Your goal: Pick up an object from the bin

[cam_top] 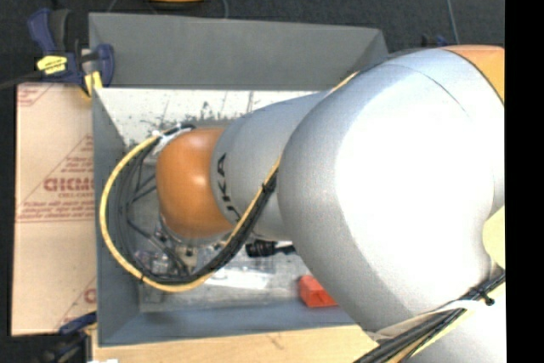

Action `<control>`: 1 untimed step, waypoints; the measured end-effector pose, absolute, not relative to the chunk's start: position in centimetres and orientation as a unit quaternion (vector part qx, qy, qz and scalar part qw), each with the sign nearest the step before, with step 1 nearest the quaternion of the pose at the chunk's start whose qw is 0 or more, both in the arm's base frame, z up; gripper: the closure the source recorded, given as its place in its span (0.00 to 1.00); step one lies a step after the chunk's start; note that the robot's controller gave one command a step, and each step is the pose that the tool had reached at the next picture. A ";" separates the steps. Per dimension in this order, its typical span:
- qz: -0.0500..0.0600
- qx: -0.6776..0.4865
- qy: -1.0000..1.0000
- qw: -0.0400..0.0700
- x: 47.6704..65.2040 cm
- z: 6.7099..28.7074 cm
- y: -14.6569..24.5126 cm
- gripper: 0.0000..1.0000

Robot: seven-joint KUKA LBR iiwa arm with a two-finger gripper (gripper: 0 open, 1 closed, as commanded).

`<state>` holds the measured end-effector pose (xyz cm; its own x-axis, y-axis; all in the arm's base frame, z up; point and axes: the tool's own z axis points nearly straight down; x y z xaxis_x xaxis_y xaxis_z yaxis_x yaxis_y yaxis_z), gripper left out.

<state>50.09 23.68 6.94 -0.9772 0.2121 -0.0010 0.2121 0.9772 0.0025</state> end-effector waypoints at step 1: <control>0.001 0.108 0.994 0.002 50.2 7.0 23.6 0.00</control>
Offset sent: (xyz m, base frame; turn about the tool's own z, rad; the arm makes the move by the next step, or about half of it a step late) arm 0.0000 0.0000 0.0000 0.0000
